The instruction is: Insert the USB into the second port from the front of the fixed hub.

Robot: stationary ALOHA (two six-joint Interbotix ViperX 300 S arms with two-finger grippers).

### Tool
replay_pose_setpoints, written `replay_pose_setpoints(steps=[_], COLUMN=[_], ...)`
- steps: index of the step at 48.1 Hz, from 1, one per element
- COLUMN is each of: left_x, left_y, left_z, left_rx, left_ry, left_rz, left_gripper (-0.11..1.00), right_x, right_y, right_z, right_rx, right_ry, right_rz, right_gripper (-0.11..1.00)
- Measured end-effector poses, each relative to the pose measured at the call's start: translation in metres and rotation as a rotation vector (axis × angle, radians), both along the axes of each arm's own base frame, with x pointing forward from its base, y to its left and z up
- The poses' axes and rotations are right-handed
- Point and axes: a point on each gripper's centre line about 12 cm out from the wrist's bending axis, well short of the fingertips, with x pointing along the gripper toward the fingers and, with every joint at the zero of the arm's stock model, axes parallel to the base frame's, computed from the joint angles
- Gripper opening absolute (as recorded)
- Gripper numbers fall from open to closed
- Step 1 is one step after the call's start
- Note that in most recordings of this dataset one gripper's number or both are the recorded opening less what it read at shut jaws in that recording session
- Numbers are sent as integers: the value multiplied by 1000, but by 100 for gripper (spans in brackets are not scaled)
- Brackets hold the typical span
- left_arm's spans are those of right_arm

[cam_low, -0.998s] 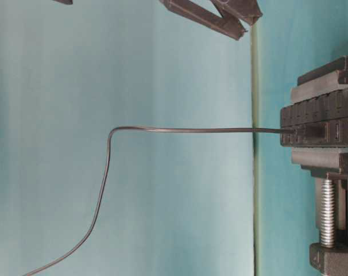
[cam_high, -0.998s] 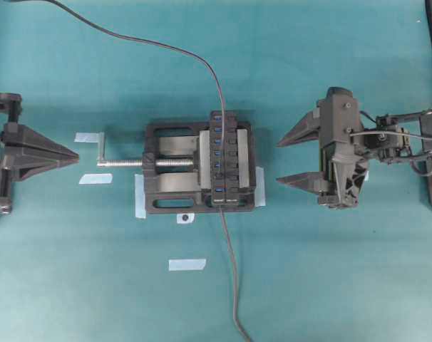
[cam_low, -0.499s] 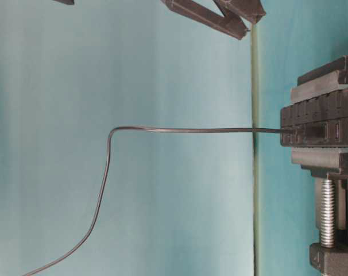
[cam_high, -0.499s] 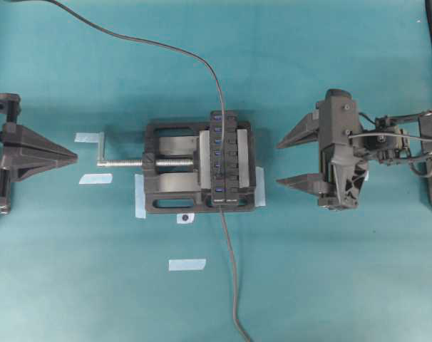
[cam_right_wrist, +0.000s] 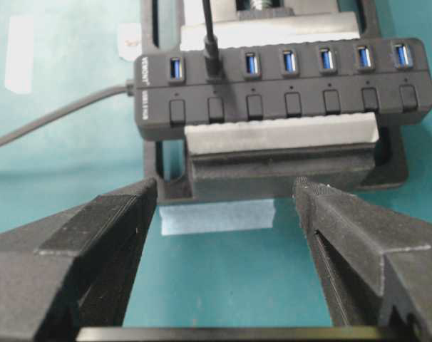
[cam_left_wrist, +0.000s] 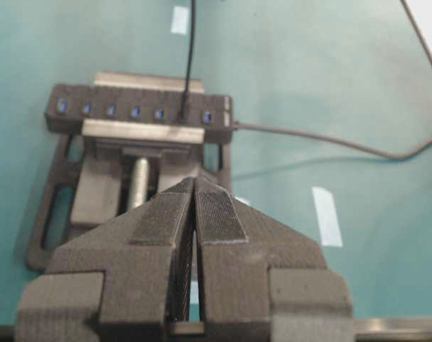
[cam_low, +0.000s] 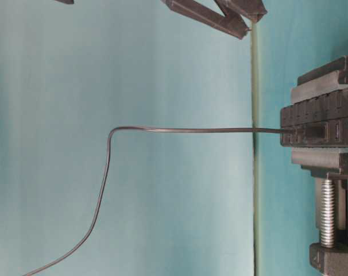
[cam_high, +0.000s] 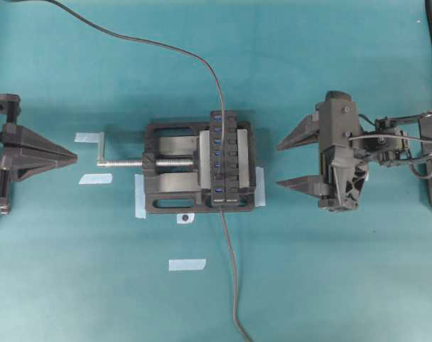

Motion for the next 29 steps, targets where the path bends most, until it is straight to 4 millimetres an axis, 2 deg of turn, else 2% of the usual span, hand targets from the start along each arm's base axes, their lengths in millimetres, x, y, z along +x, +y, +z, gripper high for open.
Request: replay_pose_setpoints(steps=[29], left_x=[-1], left_y=[0], left_z=[-5], left_rx=[-28], left_ry=[9], left_rz=[8], left_gripper=[0], right_x=[-2], right_y=[1], right_z=[-2], right_rx=[0], right_ry=[3], right_rz=[5], right_gripper=[87])
